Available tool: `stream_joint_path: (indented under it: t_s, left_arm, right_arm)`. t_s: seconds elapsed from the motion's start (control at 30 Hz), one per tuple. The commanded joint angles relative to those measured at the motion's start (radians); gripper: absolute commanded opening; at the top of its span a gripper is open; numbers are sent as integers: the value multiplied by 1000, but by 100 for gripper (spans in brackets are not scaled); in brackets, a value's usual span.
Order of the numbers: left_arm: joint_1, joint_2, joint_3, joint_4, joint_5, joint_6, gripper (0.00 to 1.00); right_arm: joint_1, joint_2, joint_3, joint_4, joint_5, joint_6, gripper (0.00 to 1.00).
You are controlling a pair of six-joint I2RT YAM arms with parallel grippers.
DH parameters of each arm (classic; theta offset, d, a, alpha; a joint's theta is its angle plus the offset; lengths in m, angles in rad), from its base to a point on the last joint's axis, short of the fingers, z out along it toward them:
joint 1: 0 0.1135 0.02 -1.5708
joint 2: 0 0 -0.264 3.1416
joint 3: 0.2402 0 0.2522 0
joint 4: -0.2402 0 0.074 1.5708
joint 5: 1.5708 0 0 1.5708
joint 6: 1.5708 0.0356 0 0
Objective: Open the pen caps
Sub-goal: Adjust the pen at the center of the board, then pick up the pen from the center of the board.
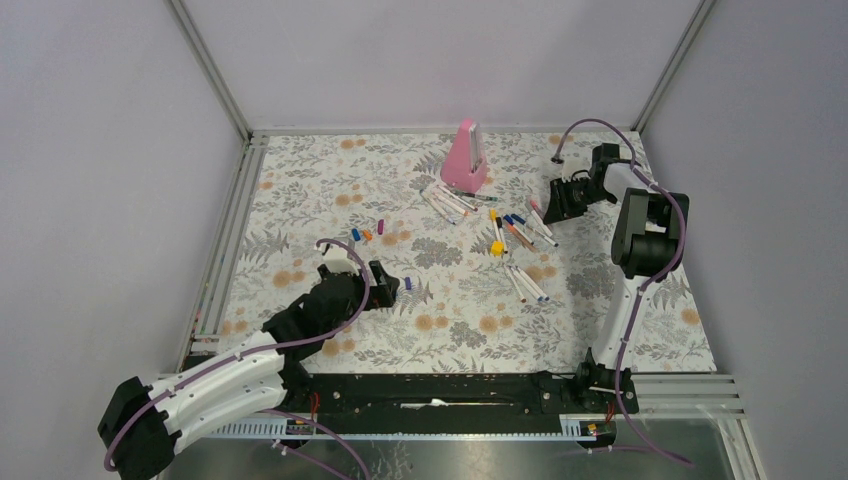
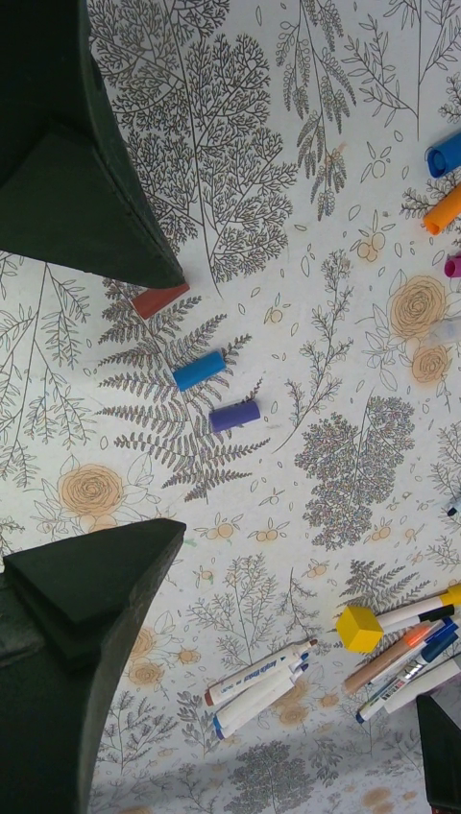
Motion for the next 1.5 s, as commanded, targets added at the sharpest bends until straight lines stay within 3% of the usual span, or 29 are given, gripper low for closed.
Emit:
stream_joint_path:
  t_s: [0.0, 0.37, 0.5, 0.93, 1.13, 1.47]
  left_arm:
    - [5, 3, 43, 46, 11, -7, 99]
    - [6, -9, 40, 38, 8, -7, 99]
    - [5, -18, 38, 33, 4, -7, 99]
    - [4, -26, 41, 25, 2, -9, 99]
    - [5, -26, 43, 23, 3, -8, 99]
    - [6, -24, 46, 14, -4, -7, 99]
  right_arm:
    - [27, 18, -36, -1, 169, -66, 33]
    - [126, -32, -145, 90, 387, -142, 38]
    - [126, -29, -138, 81, 369, -130, 37]
    - [56, -62, -65, 6, 127, -51, 47]
    - [33, -59, -22, 6, 92, -19, 53]
    - [33, 55, 107, -45, 64, 17, 45]
